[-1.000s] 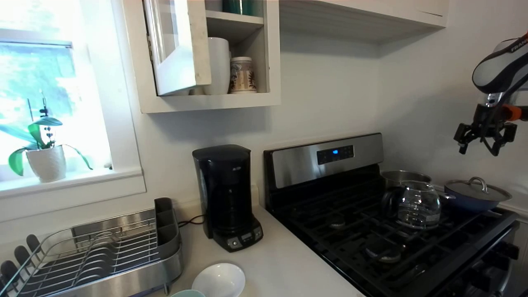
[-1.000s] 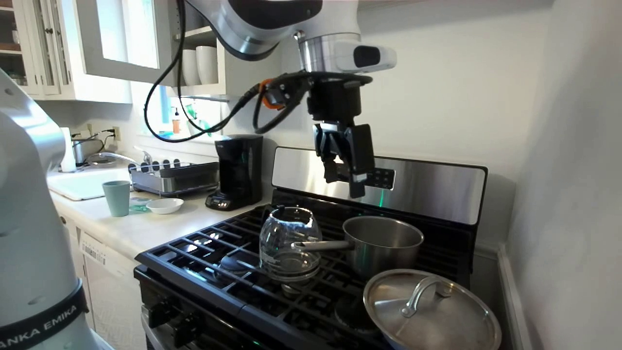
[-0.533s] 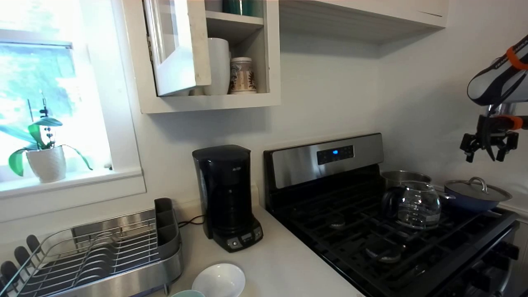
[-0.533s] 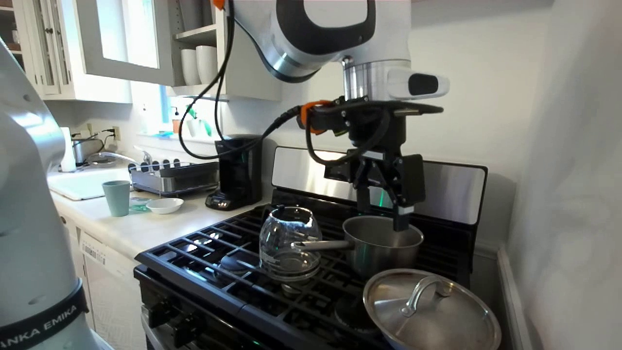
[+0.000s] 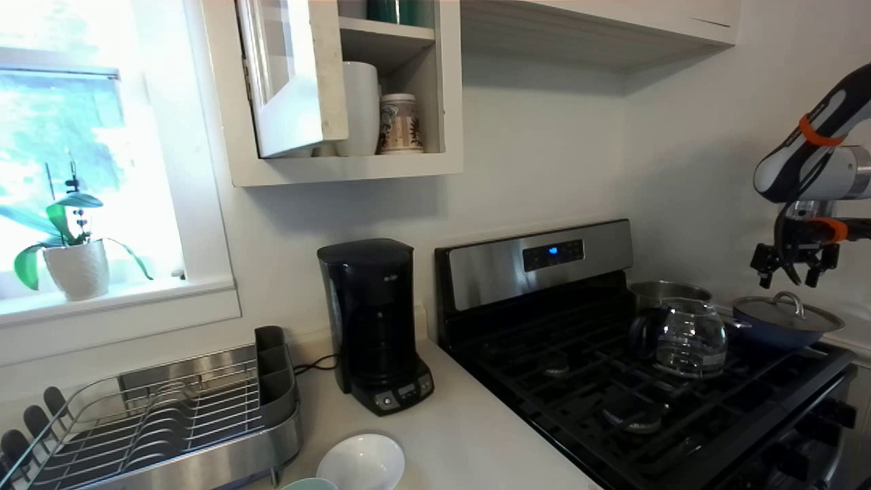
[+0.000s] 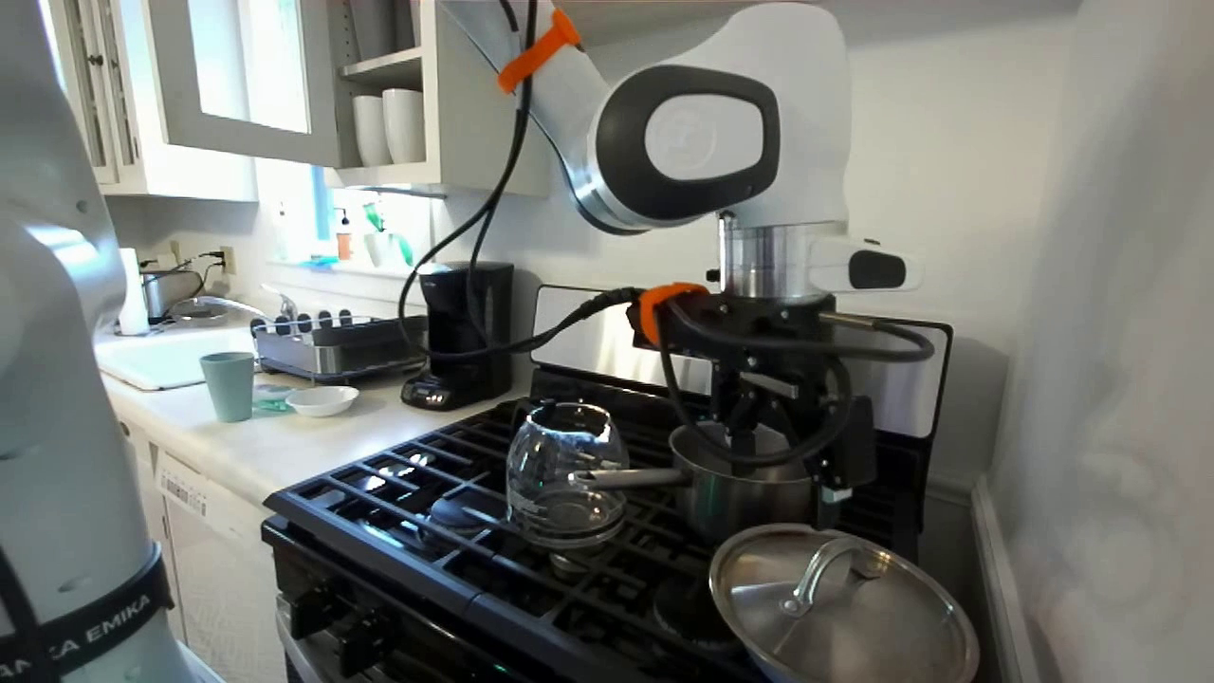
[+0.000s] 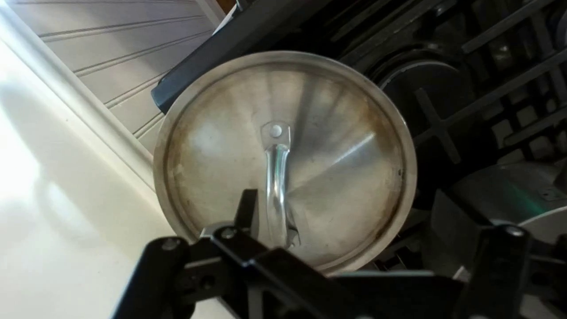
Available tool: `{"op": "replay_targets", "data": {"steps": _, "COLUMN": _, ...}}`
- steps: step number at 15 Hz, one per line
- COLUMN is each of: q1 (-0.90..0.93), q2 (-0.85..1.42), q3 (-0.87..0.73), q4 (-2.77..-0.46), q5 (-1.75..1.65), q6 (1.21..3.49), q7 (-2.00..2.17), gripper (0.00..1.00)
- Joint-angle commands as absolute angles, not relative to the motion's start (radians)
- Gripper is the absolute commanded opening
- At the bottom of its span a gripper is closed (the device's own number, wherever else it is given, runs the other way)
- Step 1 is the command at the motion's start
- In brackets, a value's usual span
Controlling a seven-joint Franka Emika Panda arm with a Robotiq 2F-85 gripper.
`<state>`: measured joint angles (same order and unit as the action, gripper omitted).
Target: Put the lid on the pot
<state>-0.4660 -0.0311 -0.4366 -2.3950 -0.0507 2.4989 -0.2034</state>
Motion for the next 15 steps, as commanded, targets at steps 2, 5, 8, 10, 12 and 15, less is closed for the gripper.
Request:
{"op": "replay_targets", "data": {"steps": 2, "q1": -0.466, "q2": 0.084, "q3": -0.442, "q4": -2.334, "q5": 0.099, "q6": 2.554, "q7": -0.329, "gripper": 1.0}}
{"op": "replay_targets", "data": {"steps": 5, "q1": -0.486, "q2": 0.122, "q3": -0.437, "q4": -2.304, "q5": 0.13, "q6": 2.55, "q7": -0.357, "gripper": 1.0}}
{"op": "replay_targets", "data": {"steps": 8, "q1": -0.503, "q2": 0.148, "q3": -0.432, "q4": -2.279, "q5": 0.143, "q6": 2.531, "q7": -0.371, "gripper": 1.0}}
{"op": "replay_targets", "data": {"steps": 10, "q1": -0.512, "q2": 0.165, "q3": -0.428, "q4": -2.269, "q5": 0.154, "q6": 2.538, "q7": -0.375, "gripper": 1.0}}
{"op": "replay_targets", "data": {"steps": 12, "q1": -0.521, "q2": 0.18, "q3": -0.422, "q4": -2.26, "q5": 0.172, "q6": 2.535, "q7": -0.381, "gripper": 0.76}}
{"op": "replay_targets", "data": {"steps": 15, "q1": -0.532, "q2": 0.185, "q3": -0.417, "q4": -2.253, "q5": 0.193, "q6": 2.53, "q7": -0.389, "gripper": 0.63}}
